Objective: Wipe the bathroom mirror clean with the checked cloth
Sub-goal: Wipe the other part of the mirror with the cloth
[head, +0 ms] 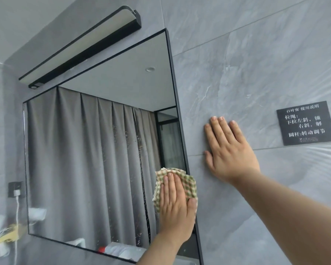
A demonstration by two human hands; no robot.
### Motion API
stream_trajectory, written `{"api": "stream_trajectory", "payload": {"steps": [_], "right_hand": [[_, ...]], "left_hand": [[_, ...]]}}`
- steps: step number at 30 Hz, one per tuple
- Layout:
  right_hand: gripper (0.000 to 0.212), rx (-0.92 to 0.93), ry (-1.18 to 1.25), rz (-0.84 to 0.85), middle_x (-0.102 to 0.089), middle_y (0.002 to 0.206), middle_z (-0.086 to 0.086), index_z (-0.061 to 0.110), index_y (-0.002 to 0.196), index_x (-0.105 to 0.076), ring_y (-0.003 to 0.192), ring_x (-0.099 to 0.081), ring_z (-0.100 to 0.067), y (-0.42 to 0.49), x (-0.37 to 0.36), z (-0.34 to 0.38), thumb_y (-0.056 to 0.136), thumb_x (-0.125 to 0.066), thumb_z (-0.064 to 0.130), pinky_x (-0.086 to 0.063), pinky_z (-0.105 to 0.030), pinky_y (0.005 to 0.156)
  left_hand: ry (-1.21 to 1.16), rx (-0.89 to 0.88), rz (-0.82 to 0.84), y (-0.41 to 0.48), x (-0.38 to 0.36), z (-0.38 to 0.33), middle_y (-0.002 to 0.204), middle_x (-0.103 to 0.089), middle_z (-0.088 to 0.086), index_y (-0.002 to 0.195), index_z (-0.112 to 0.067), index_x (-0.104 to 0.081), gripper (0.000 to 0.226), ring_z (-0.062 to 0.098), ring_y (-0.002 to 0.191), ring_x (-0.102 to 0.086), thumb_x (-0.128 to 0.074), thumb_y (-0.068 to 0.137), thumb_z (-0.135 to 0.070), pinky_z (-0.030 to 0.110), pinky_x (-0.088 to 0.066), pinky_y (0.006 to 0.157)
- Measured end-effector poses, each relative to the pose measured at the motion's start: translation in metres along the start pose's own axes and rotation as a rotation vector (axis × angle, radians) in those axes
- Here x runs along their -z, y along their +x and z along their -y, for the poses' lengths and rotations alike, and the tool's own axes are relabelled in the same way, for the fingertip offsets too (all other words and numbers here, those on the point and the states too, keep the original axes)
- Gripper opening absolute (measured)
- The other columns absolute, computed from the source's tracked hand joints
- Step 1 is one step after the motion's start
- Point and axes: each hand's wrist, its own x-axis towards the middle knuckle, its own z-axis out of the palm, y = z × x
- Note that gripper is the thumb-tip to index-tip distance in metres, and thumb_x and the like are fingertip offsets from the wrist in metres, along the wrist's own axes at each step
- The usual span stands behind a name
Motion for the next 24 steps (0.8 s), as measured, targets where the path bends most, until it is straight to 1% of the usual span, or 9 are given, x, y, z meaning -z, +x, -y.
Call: {"api": "stream_trajectory", "payload": {"steps": [3, 4, 5, 6, 9, 13, 17, 21, 24], "right_hand": [[0.071, -0.004, -0.008, -0.014, -0.034, 0.156, -0.024, -0.003, 0.148, -0.039, 0.146, -0.03, -0.038, -0.001, -0.001, 0.0, 0.089, -0.048, 0.036, -0.018, -0.053, 0.121], [0.071, -0.005, -0.011, -0.016, -0.034, 0.155, -0.024, -0.003, 0.148, -0.039, 0.146, -0.031, -0.038, -0.001, -0.001, 0.001, 0.089, -0.048, 0.036, -0.017, -0.053, 0.121], [0.071, -0.004, -0.013, -0.012, -0.034, 0.155, -0.024, -0.003, 0.148, -0.039, 0.146, -0.031, -0.038, -0.001, -0.001, 0.001, 0.089, -0.047, 0.036, -0.017, -0.053, 0.121], [0.071, -0.004, -0.015, -0.005, -0.034, 0.156, -0.024, -0.003, 0.148, -0.039, 0.146, -0.03, -0.038, 0.0, -0.001, 0.001, 0.089, -0.046, 0.036, -0.016, -0.053, 0.122], [0.071, -0.009, -0.018, 0.012, -0.032, 0.156, -0.024, -0.003, 0.148, -0.038, 0.146, -0.029, -0.038, 0.0, -0.002, 0.001, 0.089, -0.045, 0.036, -0.014, -0.052, 0.122], [0.071, -0.008, -0.023, 0.023, -0.031, 0.157, -0.024, -0.002, 0.149, -0.037, 0.147, -0.028, -0.037, -0.001, -0.002, 0.001, 0.09, -0.043, 0.036, -0.015, -0.052, 0.122], [0.07, -0.007, -0.025, 0.013, -0.031, 0.157, -0.024, -0.002, 0.149, -0.036, 0.147, -0.028, -0.037, -0.002, -0.002, 0.001, 0.091, -0.042, 0.037, -0.014, -0.052, 0.122], [0.07, -0.007, -0.025, 0.009, -0.031, 0.157, -0.024, -0.002, 0.149, -0.036, 0.147, -0.027, -0.037, -0.002, -0.002, 0.001, 0.092, -0.042, 0.037, -0.012, -0.052, 0.123], [0.07, -0.011, -0.023, 0.011, -0.031, 0.157, -0.023, -0.002, 0.149, -0.036, 0.147, -0.027, -0.037, -0.002, -0.002, 0.002, 0.092, -0.042, 0.037, -0.013, -0.052, 0.123]], "left_hand": [[-0.044, 0.05, 0.038, 0.035, 0.028, -0.004, 0.153, 0.044, 0.003, 0.149, -0.01, 0.027, 0.078, 0.019, 0.148, 0.031, -0.002, 0.091, -0.053, 0.038, 0.013, 0.122], [-0.047, 0.072, 0.038, 0.054, 0.041, -0.007, 0.15, 0.047, 0.003, 0.147, -0.012, 0.031, 0.079, 0.017, 0.145, 0.037, 0.003, 0.087, -0.055, 0.037, 0.016, 0.121], [-0.038, 0.08, 0.009, 0.077, 0.054, -0.01, 0.151, 0.046, 0.004, 0.148, -0.011, 0.03, 0.081, 0.016, 0.143, 0.039, 0.004, 0.086, -0.056, 0.035, 0.019, 0.121], [-0.034, 0.083, -0.024, 0.101, 0.068, -0.013, 0.155, 0.04, 0.006, 0.151, -0.01, 0.026, 0.081, 0.016, 0.144, 0.037, -0.001, 0.09, -0.056, 0.034, 0.02, 0.12], [-0.036, 0.096, -0.058, 0.174, 0.106, -0.021, 0.163, 0.026, 0.01, 0.156, -0.007, 0.016, 0.074, 0.018, 0.15, 0.026, -0.021, 0.104, -0.045, 0.032, 0.018, 0.121], [-0.043, 0.125, -0.058, 0.224, 0.135, -0.031, 0.164, 0.025, 0.01, 0.156, -0.006, 0.015, 0.072, 0.02, 0.151, 0.023, -0.022, 0.105, -0.042, 0.033, 0.017, 0.121], [-0.035, 0.087, -0.108, 0.206, 0.122, -0.027, 0.164, 0.024, 0.009, 0.156, -0.007, 0.015, 0.071, 0.018, 0.151, 0.023, -0.021, 0.105, -0.041, 0.032, 0.017, 0.121], [-0.043, 0.067, -0.11, 0.157, 0.095, -0.015, 0.163, 0.026, 0.008, 0.156, -0.008, 0.016, 0.071, 0.015, 0.149, 0.027, -0.019, 0.105, -0.043, 0.03, 0.02, 0.12], [-0.026, 0.057, -0.082, 0.104, 0.068, -0.004, 0.161, 0.031, 0.007, 0.152, -0.011, 0.024, 0.075, 0.012, 0.144, 0.035, -0.006, 0.096, -0.051, 0.029, 0.023, 0.118]]}}
